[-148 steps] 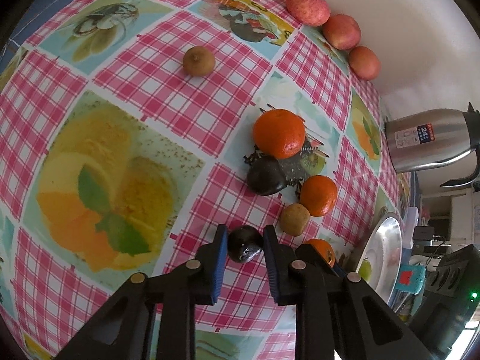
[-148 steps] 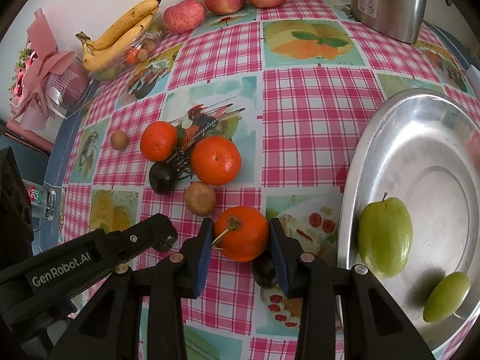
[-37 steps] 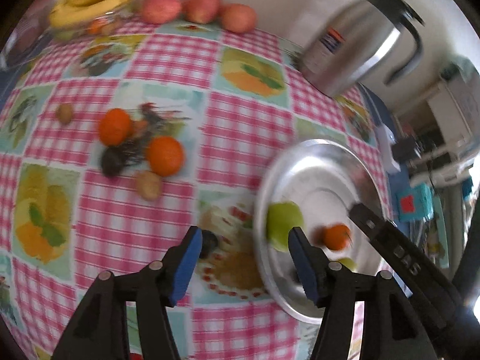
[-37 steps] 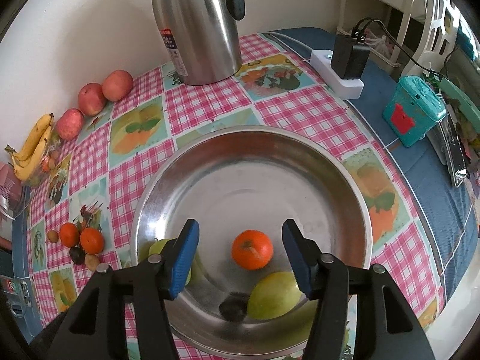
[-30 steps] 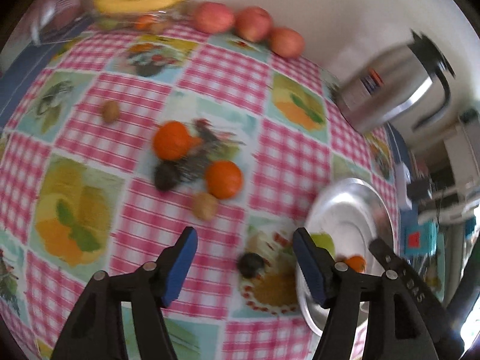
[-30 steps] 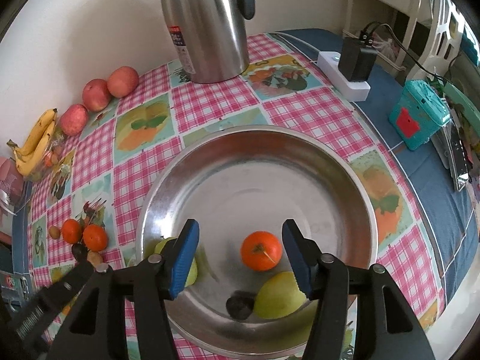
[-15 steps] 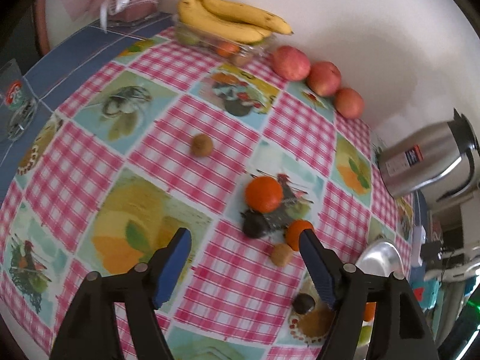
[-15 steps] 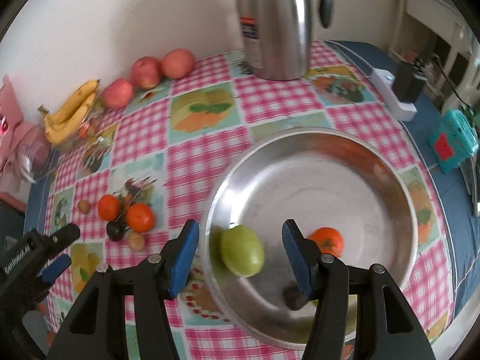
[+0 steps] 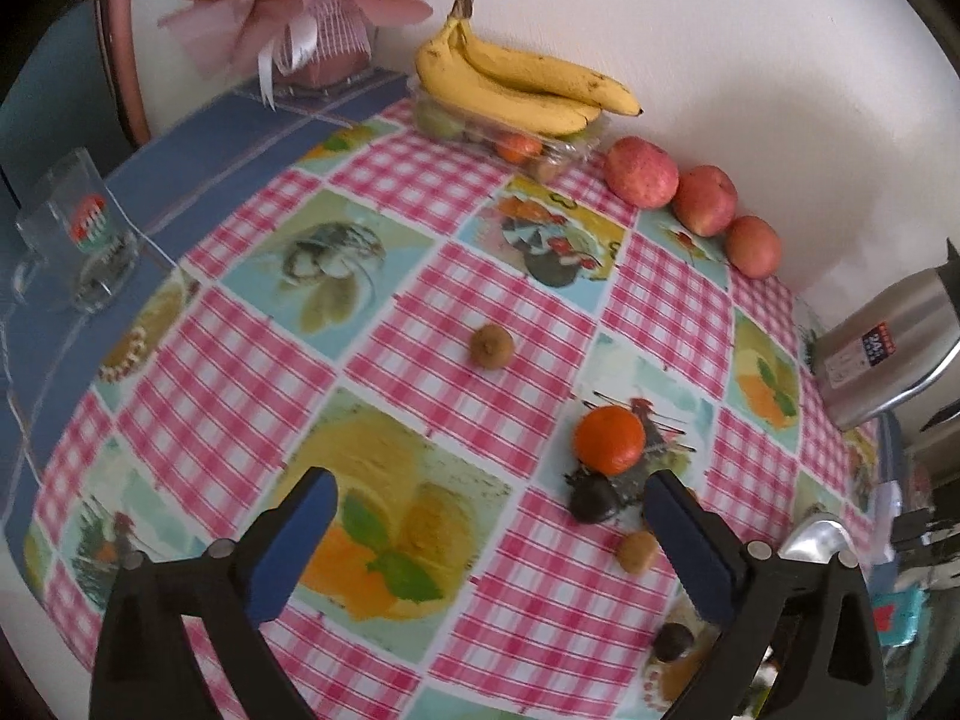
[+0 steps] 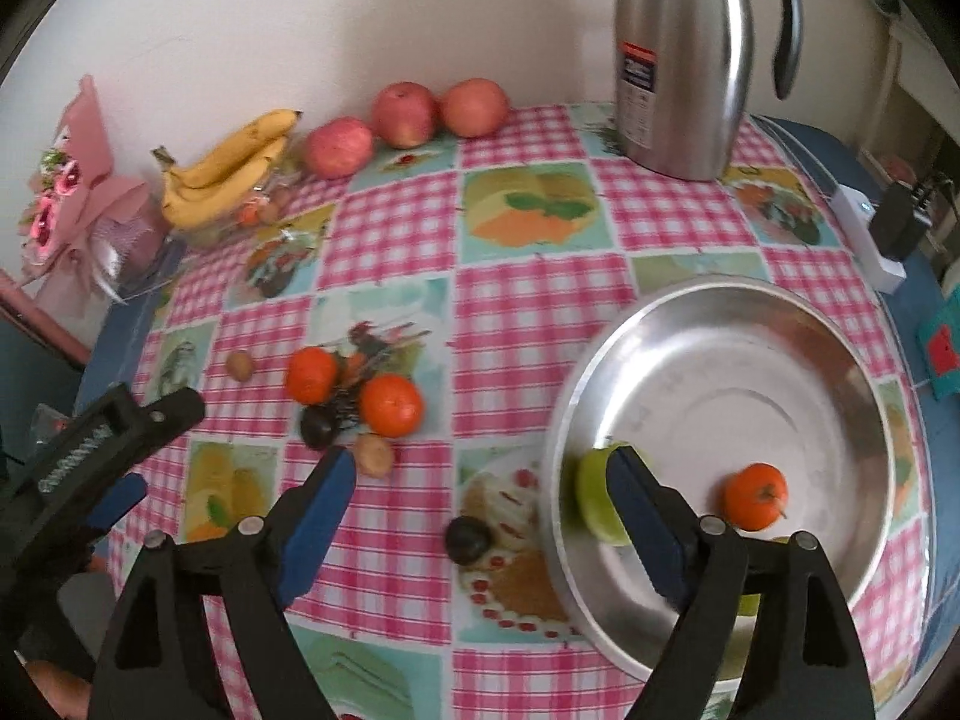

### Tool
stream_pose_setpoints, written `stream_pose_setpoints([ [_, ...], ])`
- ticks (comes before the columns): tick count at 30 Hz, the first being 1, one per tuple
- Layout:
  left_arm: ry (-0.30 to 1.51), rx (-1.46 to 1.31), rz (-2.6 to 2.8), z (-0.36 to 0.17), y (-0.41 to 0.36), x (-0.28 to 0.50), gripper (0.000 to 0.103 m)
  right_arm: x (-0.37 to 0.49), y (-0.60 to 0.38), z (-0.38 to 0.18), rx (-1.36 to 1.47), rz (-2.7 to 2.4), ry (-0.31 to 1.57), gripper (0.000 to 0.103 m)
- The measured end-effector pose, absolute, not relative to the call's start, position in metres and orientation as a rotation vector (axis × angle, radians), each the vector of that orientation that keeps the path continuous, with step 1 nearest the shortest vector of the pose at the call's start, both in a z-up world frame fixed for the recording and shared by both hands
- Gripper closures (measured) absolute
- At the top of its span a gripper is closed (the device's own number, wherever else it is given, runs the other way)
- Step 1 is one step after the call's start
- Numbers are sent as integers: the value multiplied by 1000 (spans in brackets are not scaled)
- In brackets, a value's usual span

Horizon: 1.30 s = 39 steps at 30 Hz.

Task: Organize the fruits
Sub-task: 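Withdraw both open tools from the plate back toward the fruit cluster, then close the right tool on a second dark plum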

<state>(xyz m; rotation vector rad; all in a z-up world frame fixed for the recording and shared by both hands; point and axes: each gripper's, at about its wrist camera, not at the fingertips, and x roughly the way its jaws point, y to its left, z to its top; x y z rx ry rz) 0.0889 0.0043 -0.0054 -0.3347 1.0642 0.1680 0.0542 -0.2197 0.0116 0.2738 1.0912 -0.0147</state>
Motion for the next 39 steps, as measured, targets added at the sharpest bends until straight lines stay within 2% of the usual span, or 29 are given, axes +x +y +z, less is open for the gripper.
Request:
stream_pose_setpoints([
  [11,988,-136,214,5,-4,88,0,58,-213,6,315,49,1113,17],
  [21,1053,-168,139,-8,-10,92,0,61,-205,-7,297,70,1155,17],
  [23,1061,-176,129,-9,-11,92,0,62,-203,-10,290,75,1165,20],
  [25,1074,-185,113,-12,-13,93,0,62,-201,-13,277,81,1176,32],
  [29,1099,-191,67,-14,-18,95,0,64,-194,-20,221,71,1209,37],
  [31,1116,-167,58,-16,-23,95,0,65,-192,-24,197,65,1224,47],
  [39,1164,-175,52,-24,-24,97,0,67,-188,-40,135,42,1284,50],
])
